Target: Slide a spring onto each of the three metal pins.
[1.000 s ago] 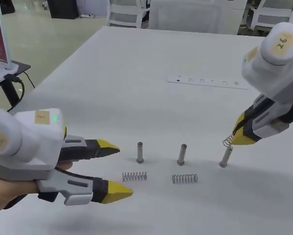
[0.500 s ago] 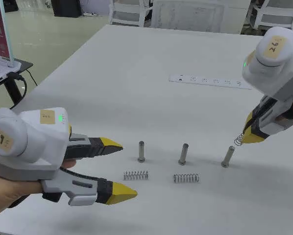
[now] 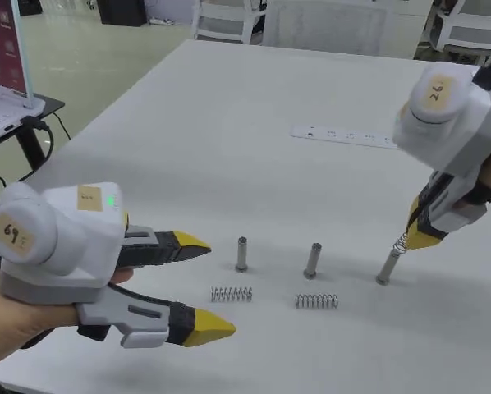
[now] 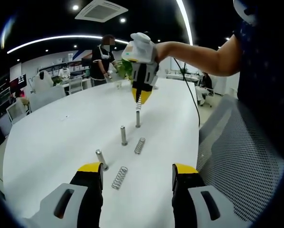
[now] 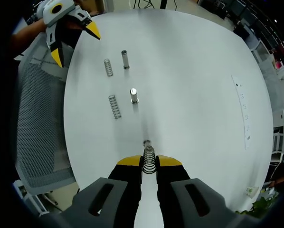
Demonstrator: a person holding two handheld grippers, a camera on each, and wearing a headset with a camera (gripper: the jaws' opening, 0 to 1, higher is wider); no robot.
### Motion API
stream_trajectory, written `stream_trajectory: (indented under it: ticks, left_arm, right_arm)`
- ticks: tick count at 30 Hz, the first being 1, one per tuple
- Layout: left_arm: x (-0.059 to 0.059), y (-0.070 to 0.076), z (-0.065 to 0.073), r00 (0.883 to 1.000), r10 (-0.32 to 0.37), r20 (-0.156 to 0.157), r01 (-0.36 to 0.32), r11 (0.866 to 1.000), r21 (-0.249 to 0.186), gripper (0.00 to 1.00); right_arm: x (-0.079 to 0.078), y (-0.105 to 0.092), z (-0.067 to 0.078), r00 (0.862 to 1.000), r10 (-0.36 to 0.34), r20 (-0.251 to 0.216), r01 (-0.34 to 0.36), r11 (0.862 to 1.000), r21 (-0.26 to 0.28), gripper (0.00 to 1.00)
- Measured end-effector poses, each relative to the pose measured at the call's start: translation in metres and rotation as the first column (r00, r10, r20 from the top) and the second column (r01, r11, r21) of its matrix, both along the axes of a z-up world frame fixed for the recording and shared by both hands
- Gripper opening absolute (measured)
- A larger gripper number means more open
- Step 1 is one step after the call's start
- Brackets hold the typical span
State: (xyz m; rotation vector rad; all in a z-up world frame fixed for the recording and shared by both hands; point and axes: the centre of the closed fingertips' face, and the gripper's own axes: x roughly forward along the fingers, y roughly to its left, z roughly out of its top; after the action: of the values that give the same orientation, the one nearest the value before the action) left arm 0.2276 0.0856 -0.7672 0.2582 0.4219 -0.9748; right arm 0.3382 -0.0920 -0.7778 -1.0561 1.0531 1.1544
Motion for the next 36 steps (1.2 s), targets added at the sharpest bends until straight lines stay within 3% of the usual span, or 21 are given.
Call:
stream_trajectory:
  ticks: [13, 36]
  left_arm:
    - [0.000, 0.000, 0.000, 1.000, 0.001, 0.002, -0.001, 1.000, -0.007, 0.53]
    - [-0.001, -0.002, 0.001, 1.000, -0.011, 0.003, 0.011, 1.000, -0.009, 0.52]
  right_arm:
    - [0.001, 0.001, -0.009, 1.000, 0.013, -0.025, -0.014, 0.999, -0.040, 0.09]
    - [0.003, 0.003, -0.042, 0.998, 0.000, -0.066, -0.006, 0.996, -0.088, 0.09]
